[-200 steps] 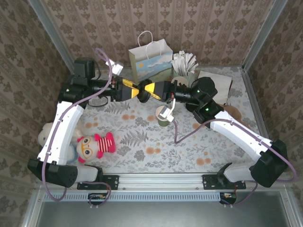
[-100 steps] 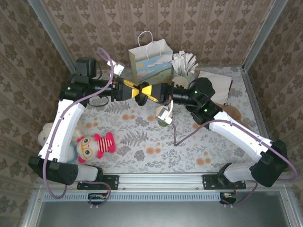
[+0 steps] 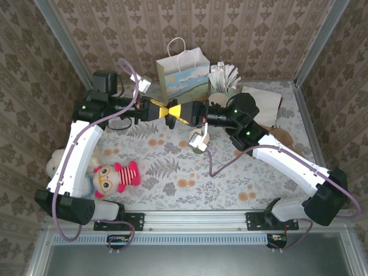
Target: Pack the takeout coffee
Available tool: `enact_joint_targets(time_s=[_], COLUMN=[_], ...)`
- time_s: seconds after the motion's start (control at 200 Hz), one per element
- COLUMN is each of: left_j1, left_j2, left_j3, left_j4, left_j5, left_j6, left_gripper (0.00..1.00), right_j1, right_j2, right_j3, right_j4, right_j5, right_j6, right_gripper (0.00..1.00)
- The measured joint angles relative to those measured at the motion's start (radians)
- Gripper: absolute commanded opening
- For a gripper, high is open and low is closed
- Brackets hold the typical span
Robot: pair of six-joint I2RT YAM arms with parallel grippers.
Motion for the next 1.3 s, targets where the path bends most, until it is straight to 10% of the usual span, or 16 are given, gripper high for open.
enact_joint_targets(time_s=[0.21, 0.41, 0.625, 0.855, 1.115, 1.3], left_j1=[0.0, 0.0, -0.002, -0.04, -0.167, -0.274], left_j2=[-0.021, -0.071, -0.142, -0.15, -0.143, -0.083], left_j3=[-0.039, -0.082, -0.153, -0.2, -0.22, -0.266], left_j4=[0.031, 0.071, 0.111, 0.117, 0.069, 0.053], left_j5=[-0.01, -0.153, -0.466, -0.732, -0.963, -1.04], left_j6=[-0.011, -0.037, -0.107, -0.206, -0.334, -0.421], left_gripper=[0.0, 0.0, 0.0, 0.0, 0.0, 0.0], right_j1=[0.002, 0.014, 0.017, 0.01, 0.001, -0.075], right_j2=[0.0, -0.025, -0.174, -0.253, -0.257, -0.154], right_j3=[0.0, -0.019, -0.225, -0.338, -0.301, -0.21], right_j4=[-0.021, -0.056, -0.187, -0.322, -0.46, -0.669], right_j5=[0.0, 0.082, 0.463, 0.824, 0.966, 0.969], right_j6=[-0.011, -0.025, 0.221, 1.002, 1.912, 2.27], right_gripper=[0.07, 0.99, 1.0, 1.0, 1.0, 1.0])
